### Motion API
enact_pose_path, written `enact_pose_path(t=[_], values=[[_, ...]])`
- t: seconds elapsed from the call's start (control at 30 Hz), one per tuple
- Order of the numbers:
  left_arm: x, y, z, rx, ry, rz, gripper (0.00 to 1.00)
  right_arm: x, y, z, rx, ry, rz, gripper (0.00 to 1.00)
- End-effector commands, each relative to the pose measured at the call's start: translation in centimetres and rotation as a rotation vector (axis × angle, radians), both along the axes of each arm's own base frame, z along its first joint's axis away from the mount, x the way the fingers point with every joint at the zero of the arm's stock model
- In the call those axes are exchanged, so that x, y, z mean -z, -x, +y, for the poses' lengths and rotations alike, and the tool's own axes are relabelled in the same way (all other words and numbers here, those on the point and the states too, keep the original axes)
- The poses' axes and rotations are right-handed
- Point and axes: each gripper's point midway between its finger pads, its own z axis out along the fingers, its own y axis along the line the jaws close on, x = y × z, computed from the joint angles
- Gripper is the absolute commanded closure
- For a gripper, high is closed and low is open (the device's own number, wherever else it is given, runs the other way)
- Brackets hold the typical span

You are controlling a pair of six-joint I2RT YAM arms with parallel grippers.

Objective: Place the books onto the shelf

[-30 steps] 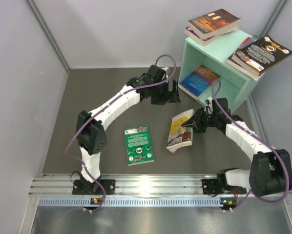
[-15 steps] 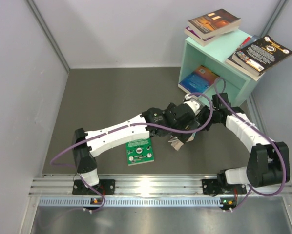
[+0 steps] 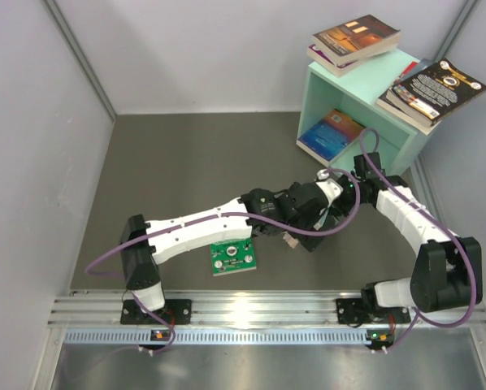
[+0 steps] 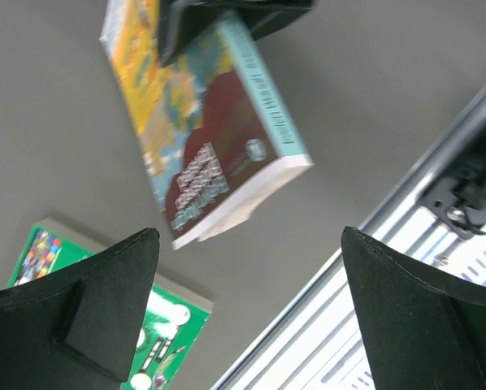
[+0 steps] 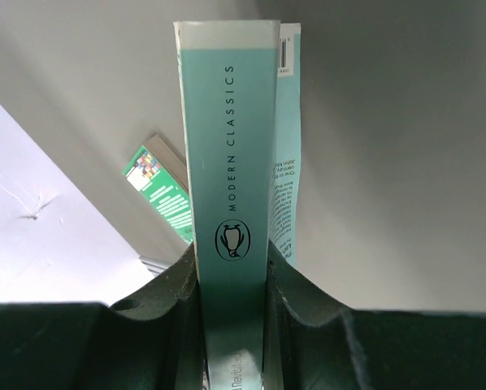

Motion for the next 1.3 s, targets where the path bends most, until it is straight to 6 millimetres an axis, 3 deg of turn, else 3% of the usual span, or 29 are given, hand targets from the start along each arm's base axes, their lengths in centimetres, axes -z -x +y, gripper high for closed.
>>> enact_pose_path(t=[0.0, 0.13, 0.27, 0.4, 0.5, 0.67, 0.73, 0.77, 0.93, 0.97, 1.0, 1.03, 1.07, 1.1, 1.13, 1.17, 1.2, 1.23, 1.27], values=[[-1.8, 0.9, -2.3, 0.089, 0.096, -0.005, 0.01, -3.3, -1.6, 0.5, 0.014, -0.061, -0.082, 1.00], [-0.8, 0.9, -2.7, 0.107, 0.075, 0.001, 0.01, -3.8, -1.8, 0.9, 0.006, -0.087, -0.077, 1.00], [1.9, -0.2, -2.0, 0.066, -0.018, -0.024, 0.05, -5.4, -2.1, 1.2, 0.019, -0.114, -0.097, 1.00], [3.2, -1.1, -1.8, 0.040, -0.069, -0.055, 0.09, -6.9, -1.9, 1.7, 0.008, -0.158, -0.107, 1.00], [3.4, -1.8, -2.0, 0.032, -0.086, -0.081, 0.25, -7.8, -1.4, 1.9, -0.002, -0.172, -0.112, 1.00], [2.3, -3.0, -2.5, 0.005, -0.069, -0.124, 0.82, -7.5, -0.6, 2.0, -0.010, -0.184, -0.093, 1.00], [1.8, -3.3, -2.6, -0.007, -0.065, -0.138, 0.86, -7.3, -0.2, 2.1, -0.015, -0.191, -0.086, 1.00], [1.7, -3.6, -2.5, -0.014, -0.065, -0.144, 1.00, -7.1, -0.1, 2.1, -0.014, -0.193, -0.080, 1.00], [0.1, -4.3, -2.1, -0.038, 0.016, -0.079, 1.00, -7.5, 0.0, 1.6, -0.017, -0.177, -0.106, 1.00], [-0.2, -5.6, -1.5, -0.084, 0.051, -0.044, 1.00, -7.7, -0.2, 1.1, -0.010, -0.163, -0.123, 0.84], [0.0, -5.4, -1.5, -0.074, 0.094, 0.011, 1.00, -8.0, -0.4, 0.6, 0.000, -0.146, -0.139, 0.68], [-1.5, -5.8, -1.1, -0.087, 0.156, 0.026, 1.00, -8.7, -0.6, -0.4, 0.030, -0.098, -0.153, 0.57], [-1.9, -7.3, -0.2, -0.136, 0.207, 0.060, 1.00, -9.0, -0.9, -1.5, 0.043, -0.058, -0.173, 0.33], [-1.2, -7.5, 0.6, -0.151, 0.220, 0.094, 1.00, -9.5, -1.1, -2.2, 0.056, -0.031, -0.190, 0.20], [-3.0, -7.6, 0.3, -0.134, 0.313, 0.125, 1.00, -10.4, -1.3, -3.4, 0.085, 0.010, -0.202, 0.11], [-3.2, -8.9, 1.3, -0.165, 0.343, 0.137, 1.00, -10.8, -1.4, -3.9, 0.077, 0.035, -0.220, 0.03], [-2.7, -9.2, 1.9, -0.174, 0.357, 0.158, 1.00, -11.1, -1.5, -4.4, 0.085, 0.058, -0.225, 0.02], [-3.6, -9.2, 1.7, -0.149, 0.408, 0.178, 1.00, -12.3, -1.7, -4.6, 0.085, 0.069, -0.257, 0.01], [-3.4, -10.3, 2.6, -0.180, 0.428, 0.197, 1.00, -12.5, -1.3, -5.0, 0.085, 0.087, -0.249, 0.00]])
